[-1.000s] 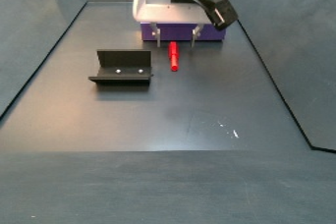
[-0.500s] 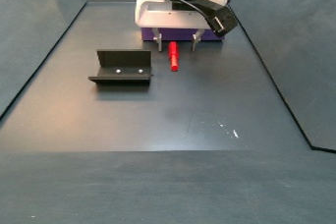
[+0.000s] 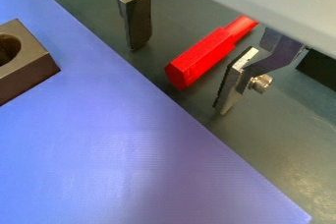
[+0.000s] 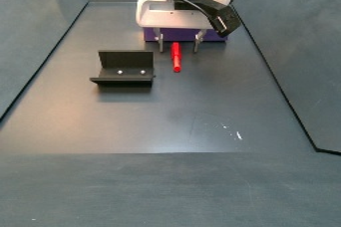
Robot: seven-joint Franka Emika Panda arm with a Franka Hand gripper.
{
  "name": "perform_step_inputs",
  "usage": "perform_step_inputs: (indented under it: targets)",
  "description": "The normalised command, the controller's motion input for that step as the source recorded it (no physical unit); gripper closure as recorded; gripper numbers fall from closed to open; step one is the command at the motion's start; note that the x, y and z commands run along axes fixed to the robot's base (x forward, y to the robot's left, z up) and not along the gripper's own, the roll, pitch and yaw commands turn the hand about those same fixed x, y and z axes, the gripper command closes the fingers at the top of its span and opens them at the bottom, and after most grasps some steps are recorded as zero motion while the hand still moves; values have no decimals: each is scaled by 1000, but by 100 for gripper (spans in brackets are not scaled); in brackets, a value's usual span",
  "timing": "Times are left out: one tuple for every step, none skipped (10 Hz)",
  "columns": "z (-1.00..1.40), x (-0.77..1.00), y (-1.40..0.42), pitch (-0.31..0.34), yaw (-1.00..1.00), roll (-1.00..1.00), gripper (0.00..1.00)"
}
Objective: Pick up the red object. Move up. Place the red object on the fixture. Regrasp the red object. Move to above the board. Insert the red object.
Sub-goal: Pick up the red object.
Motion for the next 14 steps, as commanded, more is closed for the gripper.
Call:
perform_step_inputs:
  targets:
    - [0, 0, 0, 0, 0, 10, 0]
    - [0, 0, 0, 0, 0, 0, 0]
    - [0, 0, 0, 0, 0, 0, 100]
    - [0, 0, 0, 0, 0, 0, 100]
    - [0, 0, 0, 0, 0, 0, 100]
    - [0, 0, 0, 0, 0, 0, 100]
    - [0, 0, 0, 0, 0, 0, 100]
    - [0, 0, 0, 0, 0, 0, 100]
    - [0, 0, 0, 0, 0, 0, 100]
    - [0, 0, 0, 0, 0, 0, 100]
    - [0, 0, 0, 0, 0, 0, 100]
    - [0, 0, 0, 0, 0, 0, 100]
    - [0, 0, 0, 0, 0, 0, 100]
    - [0, 0, 0, 0, 0, 0, 100]
